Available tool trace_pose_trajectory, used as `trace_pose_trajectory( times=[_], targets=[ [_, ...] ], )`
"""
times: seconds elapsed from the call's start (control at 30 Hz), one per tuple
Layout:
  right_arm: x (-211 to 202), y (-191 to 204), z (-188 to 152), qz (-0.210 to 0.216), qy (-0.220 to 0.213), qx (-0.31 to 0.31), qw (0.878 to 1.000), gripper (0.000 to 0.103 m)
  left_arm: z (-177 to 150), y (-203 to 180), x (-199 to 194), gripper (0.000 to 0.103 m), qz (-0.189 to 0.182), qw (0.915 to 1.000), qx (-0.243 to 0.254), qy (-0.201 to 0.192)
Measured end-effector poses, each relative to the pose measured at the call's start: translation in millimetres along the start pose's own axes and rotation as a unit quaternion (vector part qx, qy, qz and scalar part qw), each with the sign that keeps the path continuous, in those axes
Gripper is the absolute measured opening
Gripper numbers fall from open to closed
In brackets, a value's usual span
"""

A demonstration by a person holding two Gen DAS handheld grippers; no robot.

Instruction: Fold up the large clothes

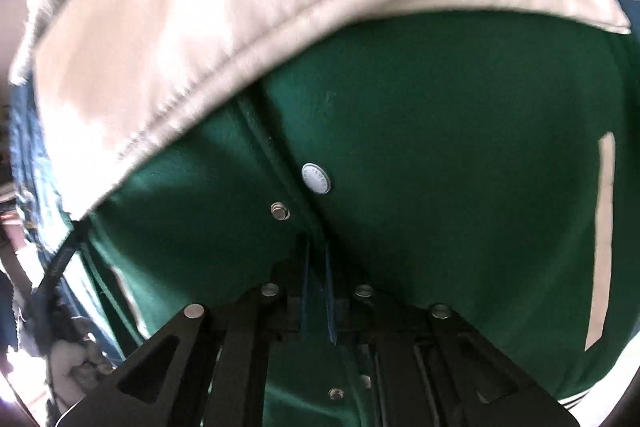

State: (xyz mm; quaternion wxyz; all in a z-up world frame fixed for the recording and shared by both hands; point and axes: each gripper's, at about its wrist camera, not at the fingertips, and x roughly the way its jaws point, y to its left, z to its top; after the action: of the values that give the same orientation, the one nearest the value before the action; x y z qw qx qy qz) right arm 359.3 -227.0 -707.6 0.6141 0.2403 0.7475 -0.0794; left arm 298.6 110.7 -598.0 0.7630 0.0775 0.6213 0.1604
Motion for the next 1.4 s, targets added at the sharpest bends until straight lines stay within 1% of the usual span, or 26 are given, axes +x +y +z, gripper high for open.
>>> trace_pose_trajectory(
  times=[0.07,0.13,0.2,0.27,0.3,0.4,0.53,0.57,0.6,0.63,0.67,0.73,0.77,0.8,0.83,0.87,0.97,1.03,1.07,1.1,1.2,1.23,1.27,1.3,1.37,1.4],
  targets=[
    [-10,-6,4,0.014,0.026,0.007,1.0,0.013,0,0,-9,0.103,0.007,0.9999,0.01,0.005],
    [-27,-15,-1,0.041,0.03,0.018,0.999,0.02,-3,4,-29,0.103,0.009,0.9998,0.018,-0.007],
    [-53,-30,-13,0.06,0.02,0.025,0.998,0.037,-10,10,-53,0.103,-0.001,0.9995,0.022,-0.022],
    [-79,-51,-29,0.056,0.011,0.029,0.998,0.043,-20,13,-74,0.103,-0.011,0.9992,0.025,-0.03],
    [-90,-65,-37,0.052,0.008,0.034,0.998,0.044,-27,13,-83,0.103,-0.012,0.999,0.027,-0.033],
    [-105,-109,-57,0.03,0.009,0.048,0.998,0.047,-53,0,-97,0.103,-0.002,0.9987,0.043,-0.028],
    [-85,-163,-83,-0.013,0.04,0.061,0.997,0.047,-104,-31,-82,0.103,0.0,0.998,0.06,0.02],
    [-63,-176,-92,-0.021,0.066,0.056,0.996,0.047,-120,-42,-74,0.103,0.005,0.9972,0.068,0.032],
    [-34,-175,-105,-0.023,0.101,0.052,0.993,0.047,-135,-51,-67,0.103,0.011,0.9959,0.079,0.044],
    [-21,-184,-112,-0.012,0.114,0.053,0.992,0.047,-149,-60,-61,0.103,0.014,0.9949,0.087,0.05],
    [-21,-187,-114,-0.003,0.108,0.049,0.993,0.047,-164,-67,-56,0.103,0.023,0.9947,0.091,0.041],
    [-28,-182,-111,-0.001,0.133,0.009,0.991,0.047,-174,-69,-63,0.103,0.037,0.9964,0.075,0.012],
    [-33,-178,-108,0.011,0.141,0.0,0.99,0.047,-175,-69,-63,0.103,0.043,0.997,0.064,0.006],
    [-49,-184,-102,0.033,0.128,0.001,0.991,0.047,-175,-69,-62,0.103,0.048,0.9973,0.055,0.004],
    [-66,-189,-95,0.048,0.107,-0.002,0.993,0.047,-174,-70,-60,0.103,0.052,0.9977,0.043,0.003],
    [-87,-197,-83,0.047,0.079,-0.01,0.996,0.047,-172,-70,-59,0.103,0.057,0.9978,0.032,0.001],
    [-129,-224,-40,0.038,0.005,-0.02,0.999,0.05,-164,-76,-57,0.103,0.075,0.9969,0.023,0.007],
    [-138,-233,-3,0.026,-0.024,-0.023,0.999,0.051,-159,-80,-57,0.103,0.089,0.9951,0.039,0.019],
    [-137,-236,19,0.017,-0.038,-0.031,0.999,0.051,-155,-83,-58,0.103,0.101,0.9934,0.049,0.025],
    [-143,-251,35,0.004,-0.046,-0.039,0.998,0.051,-156,-84,-59,0.103,0.106,0.9929,0.048,0.026],
    [-143,-265,87,-0.028,-0.065,-0.09,0.994,0.051,-153,-86,-75,0.103,0.115,0.9927,0.03,0.017],
    [-140,-264,97,-0.034,-0.065,-0.109,0.991,0.05,-151,-89,-83,0.103,0.113,0.9932,0.025,0.009],
    [-141,-268,107,-0.034,-0.087,-0.117,0.989,0.03,-148,-95,-91,0.103,0.112,0.9934,0.023,0.001],
    [-146,-278,113,-0.009,-0.096,-0.107,0.99,0.017,-146,-101,-97,0.103,0.112,0.9934,0.025,-0.005],
    [-149,-318,124,0.05,-0.103,-0.023,0.993,0.017,-141,-118,-111,0.103,0.097,0.9948,0.023,-0.02],
    [-144,-334,125,0.071,-0.098,0.012,0.993,0.017,-140,-127,-115,0.103,0.087,0.9957,0.023,-0.022]
  ],
)
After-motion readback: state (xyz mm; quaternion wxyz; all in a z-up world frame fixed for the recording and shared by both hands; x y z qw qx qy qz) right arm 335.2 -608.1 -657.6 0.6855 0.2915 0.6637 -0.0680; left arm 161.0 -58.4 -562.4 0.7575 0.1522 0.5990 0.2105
